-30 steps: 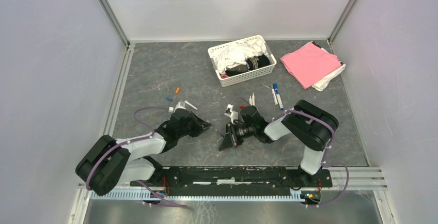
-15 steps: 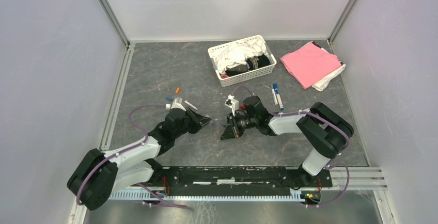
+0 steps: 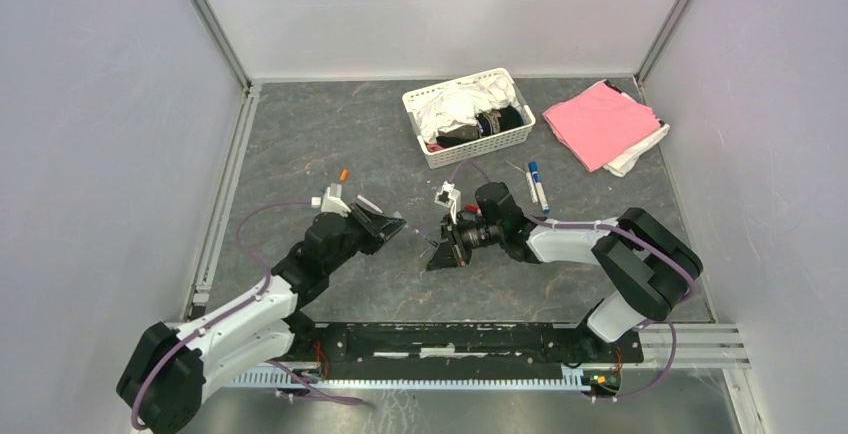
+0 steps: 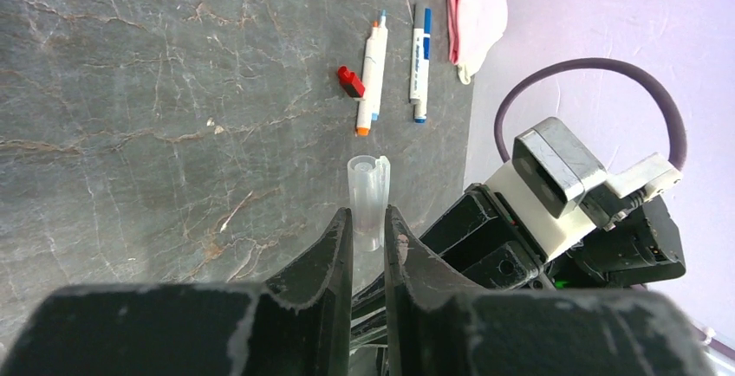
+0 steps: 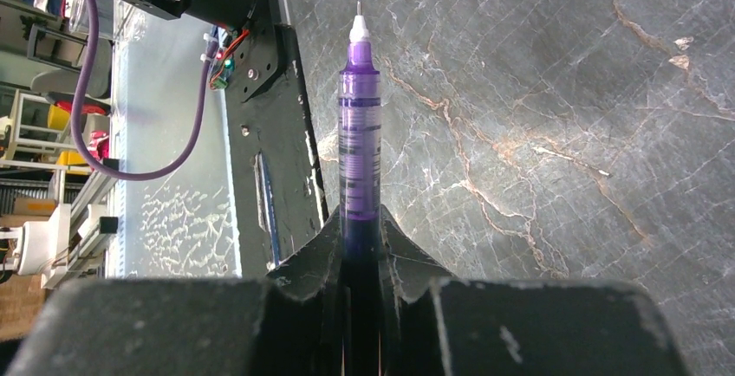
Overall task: Insert the pens into the pen caps
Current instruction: Insert the pen cap onto the pen.
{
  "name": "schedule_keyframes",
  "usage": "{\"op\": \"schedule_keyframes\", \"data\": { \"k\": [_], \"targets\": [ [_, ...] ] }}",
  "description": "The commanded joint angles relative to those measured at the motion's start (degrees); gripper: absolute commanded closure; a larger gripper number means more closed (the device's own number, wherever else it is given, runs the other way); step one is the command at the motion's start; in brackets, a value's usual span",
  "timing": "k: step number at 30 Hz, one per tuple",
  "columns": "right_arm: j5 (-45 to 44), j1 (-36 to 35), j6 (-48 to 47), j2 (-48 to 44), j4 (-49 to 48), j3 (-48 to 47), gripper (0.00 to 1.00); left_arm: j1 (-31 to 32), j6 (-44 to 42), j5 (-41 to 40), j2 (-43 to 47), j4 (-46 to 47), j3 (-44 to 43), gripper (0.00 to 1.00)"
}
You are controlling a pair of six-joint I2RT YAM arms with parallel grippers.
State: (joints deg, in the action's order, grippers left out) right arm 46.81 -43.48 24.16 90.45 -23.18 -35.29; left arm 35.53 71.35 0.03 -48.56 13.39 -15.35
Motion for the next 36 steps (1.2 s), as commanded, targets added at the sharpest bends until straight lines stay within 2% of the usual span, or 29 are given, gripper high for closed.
{"op": "schedule_keyframes", "data": {
  "k": [1,11,23,36],
  "targets": [
    [1.02,0.02,-0.36,-1.09,-2.95,-1.80,1.00,0.50,0.64,-1.18,-0.65,-0.29,-0.97,0.98],
    [1.29,0.15,-1.33,1.37,-2.07,-2.07,1.00,0.59,1.63,-0.30,-4.86,2.69,-1.33,0.98],
    [9.09,2.68,-2.94,-6.78,2.39,-6.56,1.00,0.59,-5.87,-1.02,5.61,2.49,-4.18,0.98],
    [8.89,3.01,5.76,-9.58,-3.41,-4.70,1.00,0.68,-5.74,-1.43,7.99,5.90,-7.47,0.98]
  ]
}}
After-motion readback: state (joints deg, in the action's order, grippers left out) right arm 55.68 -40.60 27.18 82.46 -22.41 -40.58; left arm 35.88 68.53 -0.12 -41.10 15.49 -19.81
